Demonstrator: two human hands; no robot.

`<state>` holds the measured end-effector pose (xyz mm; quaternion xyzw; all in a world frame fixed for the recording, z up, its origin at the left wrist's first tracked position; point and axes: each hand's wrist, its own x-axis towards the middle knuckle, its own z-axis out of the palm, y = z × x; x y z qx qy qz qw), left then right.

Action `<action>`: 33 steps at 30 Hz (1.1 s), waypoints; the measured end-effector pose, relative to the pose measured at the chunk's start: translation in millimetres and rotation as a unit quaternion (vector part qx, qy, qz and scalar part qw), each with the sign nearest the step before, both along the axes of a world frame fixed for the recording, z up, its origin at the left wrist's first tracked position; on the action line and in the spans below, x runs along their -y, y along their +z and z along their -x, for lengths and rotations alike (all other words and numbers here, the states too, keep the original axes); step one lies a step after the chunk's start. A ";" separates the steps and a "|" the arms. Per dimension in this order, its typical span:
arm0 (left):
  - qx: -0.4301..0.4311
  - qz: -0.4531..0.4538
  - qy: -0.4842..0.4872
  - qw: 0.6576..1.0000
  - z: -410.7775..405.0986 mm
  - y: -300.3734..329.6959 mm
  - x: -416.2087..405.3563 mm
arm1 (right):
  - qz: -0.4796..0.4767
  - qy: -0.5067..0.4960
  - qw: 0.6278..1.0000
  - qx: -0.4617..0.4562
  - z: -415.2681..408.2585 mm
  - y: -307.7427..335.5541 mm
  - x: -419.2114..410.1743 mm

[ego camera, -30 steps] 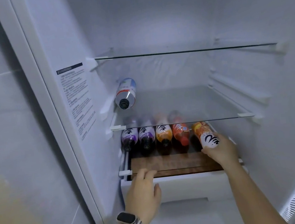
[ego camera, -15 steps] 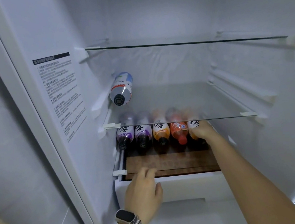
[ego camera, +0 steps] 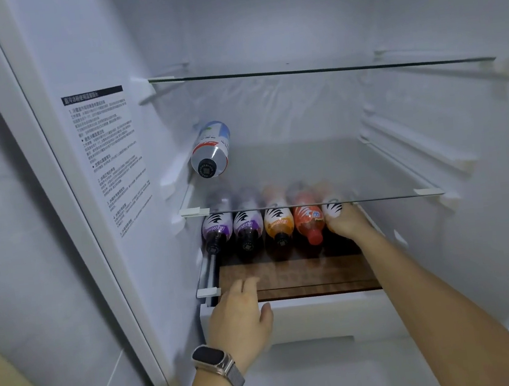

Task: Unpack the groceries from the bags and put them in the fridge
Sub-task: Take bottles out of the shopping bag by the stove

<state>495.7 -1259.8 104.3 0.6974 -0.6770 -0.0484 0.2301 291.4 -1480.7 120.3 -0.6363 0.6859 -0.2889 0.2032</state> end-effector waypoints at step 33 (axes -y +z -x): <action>0.067 -0.130 -0.152 0.977 95.4 -33.4 -97.9 | -0.104 0.096 0.984 -0.112 84.2 -29.0 -346.5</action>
